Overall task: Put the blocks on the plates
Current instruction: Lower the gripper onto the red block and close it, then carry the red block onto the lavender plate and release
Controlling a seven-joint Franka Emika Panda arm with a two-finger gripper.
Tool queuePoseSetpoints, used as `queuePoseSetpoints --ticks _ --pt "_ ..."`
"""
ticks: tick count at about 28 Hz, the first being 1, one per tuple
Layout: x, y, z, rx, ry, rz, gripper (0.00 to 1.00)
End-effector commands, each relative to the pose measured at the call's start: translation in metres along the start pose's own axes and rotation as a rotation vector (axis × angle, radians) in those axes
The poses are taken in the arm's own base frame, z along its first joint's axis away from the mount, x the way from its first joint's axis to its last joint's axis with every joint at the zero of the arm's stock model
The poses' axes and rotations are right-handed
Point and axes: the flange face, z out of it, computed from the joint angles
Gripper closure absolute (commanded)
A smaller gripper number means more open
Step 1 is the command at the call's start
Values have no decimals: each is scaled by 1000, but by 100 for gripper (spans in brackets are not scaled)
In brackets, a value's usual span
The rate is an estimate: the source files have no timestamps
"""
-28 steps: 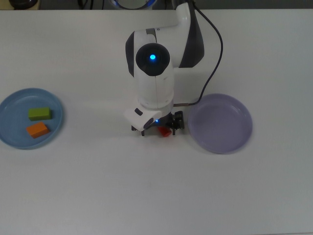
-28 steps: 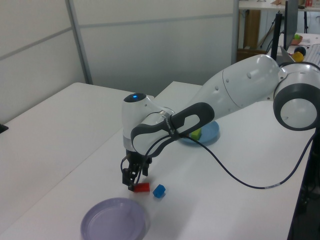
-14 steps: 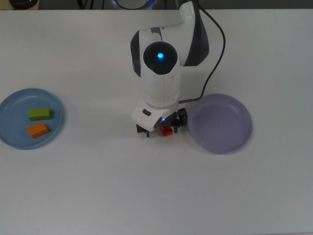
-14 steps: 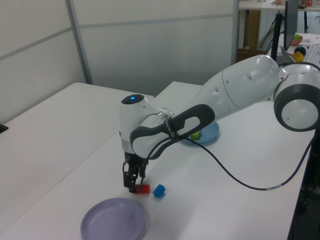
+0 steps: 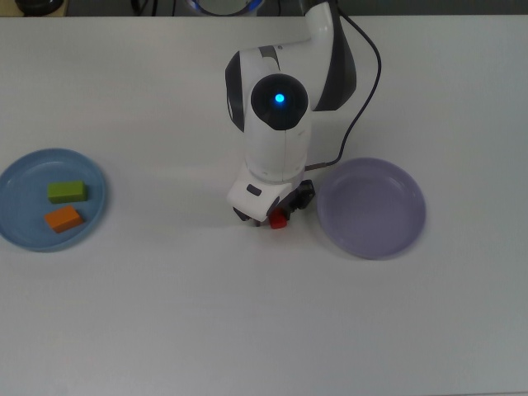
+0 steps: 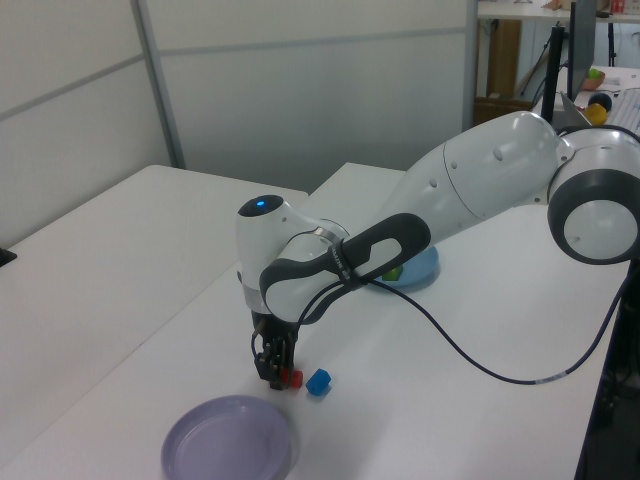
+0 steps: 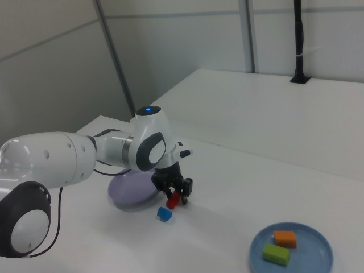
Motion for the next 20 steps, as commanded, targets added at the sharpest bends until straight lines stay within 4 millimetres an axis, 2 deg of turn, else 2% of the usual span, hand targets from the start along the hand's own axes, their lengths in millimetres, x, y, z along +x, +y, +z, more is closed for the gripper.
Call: queuePoseSetpoints --ticks 1,5,7,11,16,18,19,20 --pt "-8 0 -6 -15 -32 -26 100" --pt "-9 1 -11 -16 -37 -26 100" --pt "-8 1 -23 -18 -19 -26 100" --pt "-10 1 -31 -17 -26 -25 100" --pt "-9 -5 -69 -6 20 -14 100" --pt "-9 -19 -76 5 31 -29 100" --pt "-8 -43 -79 22 37 -60 100" --pt "-8 -53 -79 28 37 -71 100"
